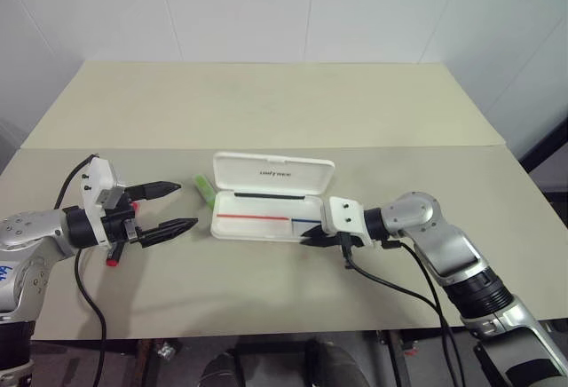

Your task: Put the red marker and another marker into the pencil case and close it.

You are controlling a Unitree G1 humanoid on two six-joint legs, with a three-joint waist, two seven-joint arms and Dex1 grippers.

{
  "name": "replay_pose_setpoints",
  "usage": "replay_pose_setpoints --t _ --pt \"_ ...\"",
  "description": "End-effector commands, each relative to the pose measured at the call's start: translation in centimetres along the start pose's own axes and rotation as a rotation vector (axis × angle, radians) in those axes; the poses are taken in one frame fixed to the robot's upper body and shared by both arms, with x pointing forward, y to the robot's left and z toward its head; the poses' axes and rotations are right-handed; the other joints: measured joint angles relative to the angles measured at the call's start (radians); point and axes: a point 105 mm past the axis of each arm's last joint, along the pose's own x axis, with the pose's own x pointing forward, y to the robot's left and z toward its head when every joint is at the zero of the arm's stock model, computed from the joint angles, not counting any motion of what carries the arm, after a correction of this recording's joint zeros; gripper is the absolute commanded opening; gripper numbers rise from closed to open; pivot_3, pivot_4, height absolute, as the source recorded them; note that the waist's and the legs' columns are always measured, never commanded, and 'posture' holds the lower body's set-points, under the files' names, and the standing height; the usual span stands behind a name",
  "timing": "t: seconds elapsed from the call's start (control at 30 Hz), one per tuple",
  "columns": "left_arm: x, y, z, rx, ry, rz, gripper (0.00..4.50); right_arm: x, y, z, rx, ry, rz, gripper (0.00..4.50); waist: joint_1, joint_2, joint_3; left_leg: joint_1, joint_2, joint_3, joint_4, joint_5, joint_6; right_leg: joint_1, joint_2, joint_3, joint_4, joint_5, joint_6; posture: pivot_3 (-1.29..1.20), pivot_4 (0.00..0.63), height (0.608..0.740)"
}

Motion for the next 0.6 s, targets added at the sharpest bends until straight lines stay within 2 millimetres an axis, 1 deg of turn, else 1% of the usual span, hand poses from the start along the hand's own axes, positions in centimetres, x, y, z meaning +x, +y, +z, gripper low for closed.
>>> replay_pose_setpoints --t 0.03,0.13,0.33,0.47,0.6 --pt "0.0 -0.1 0.5 0.031 -0.015 -0.004 4.50 -0.6 0.6 0.1 -0.088 0.034 0.028 0.04 0.000 0.000 0.000 0.000 0.000 0.000 0.000 0.000 0.000 0.000 0.000 0.000 0.000 0.000 0.000 0.00 0.150 0.740" --pt "-0.1 -0.1 0.5 0.031 -0.014 -0.001 4.50 -1.3 1.1 -0.7 -0.093 0.064 0.038 0.04 0.001 0.000 0.000 0.000 0.000 0.000 0.000 0.000 0.000 0.000 0.000 0.000 -0.001 0.000 0.000 0.00 0.150 0.740" --pt "-0.1 -0.2 0.4 0.031 -0.015 0.000 4.50 -2.4 1.3 -1.1 -0.073 0.059 0.018 0.04 0.001 0.000 0.000 0.000 0.000 0.000 0.000 0.000 0.000 0.000 0.000 0.000 -0.001 0.000 0.000 0.00 0.150 0.740" --pt "0.1 -0.1 0.4 0.032 -0.017 -0.005 4.50 -2.5 1.4 -1.2 -0.056 0.027 0.006 0.04 0.002 0.000 0.000 0.000 0.000 0.000 0.000 0.000 0.000 0.001 0.000 0.000 -0.001 0.000 0.000 0.00 0.150 0.740" --pt "0.3 -0.1 0.4 0.035 -0.020 -0.010 4.50 -2.6 1.8 -1.9 -0.046 0.027 0.006 0.04 0.002 0.000 0.000 0.000 0.000 0.000 0.000 0.000 0.000 0.001 0.000 0.000 -0.001 0.000 0.000 0.00 0.150 0.740"
